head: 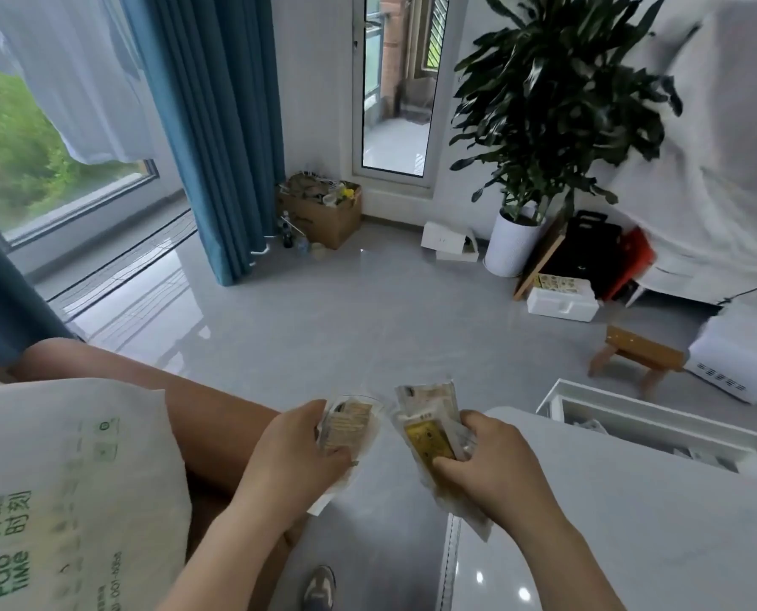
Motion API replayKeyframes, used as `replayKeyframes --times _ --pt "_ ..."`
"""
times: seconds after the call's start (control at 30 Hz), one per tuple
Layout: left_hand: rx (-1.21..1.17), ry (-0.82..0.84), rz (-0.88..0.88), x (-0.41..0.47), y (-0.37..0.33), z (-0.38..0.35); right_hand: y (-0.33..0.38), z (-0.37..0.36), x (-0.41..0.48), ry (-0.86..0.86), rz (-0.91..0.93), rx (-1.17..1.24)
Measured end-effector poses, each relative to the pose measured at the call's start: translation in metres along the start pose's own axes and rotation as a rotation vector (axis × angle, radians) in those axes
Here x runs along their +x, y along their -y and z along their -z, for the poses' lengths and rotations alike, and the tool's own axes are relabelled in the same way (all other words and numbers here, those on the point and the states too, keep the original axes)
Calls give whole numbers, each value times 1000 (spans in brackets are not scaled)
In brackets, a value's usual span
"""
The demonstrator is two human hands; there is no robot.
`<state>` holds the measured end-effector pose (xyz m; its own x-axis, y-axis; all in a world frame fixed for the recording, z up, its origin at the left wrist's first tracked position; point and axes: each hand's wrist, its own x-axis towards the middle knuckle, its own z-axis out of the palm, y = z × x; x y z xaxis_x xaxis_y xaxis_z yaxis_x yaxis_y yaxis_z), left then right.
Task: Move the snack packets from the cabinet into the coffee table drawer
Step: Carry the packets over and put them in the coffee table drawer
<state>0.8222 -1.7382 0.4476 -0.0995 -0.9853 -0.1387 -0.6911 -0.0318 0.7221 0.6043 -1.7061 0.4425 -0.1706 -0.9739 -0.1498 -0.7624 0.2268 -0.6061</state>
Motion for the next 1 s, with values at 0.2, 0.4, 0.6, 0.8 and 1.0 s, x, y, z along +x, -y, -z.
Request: replayKeyframes --times 0.2,0.4,0.6,0.8,1.0 --pt "40 78 -105 105 -7 14 18 5 72 -58 -120 -31" --pt "42 194 -177 187 -22 7 20 10 120 -145 -276 31" --pt "39 281 -220 242 -50 -20 0 22 162 -183 -371 36" --pt "116 352 -230 309 -89 -65 -44 49 217 -225 -437 20" --pt "189 389 -288 376 -148 -112 -97 91 275 -287 -505 82"
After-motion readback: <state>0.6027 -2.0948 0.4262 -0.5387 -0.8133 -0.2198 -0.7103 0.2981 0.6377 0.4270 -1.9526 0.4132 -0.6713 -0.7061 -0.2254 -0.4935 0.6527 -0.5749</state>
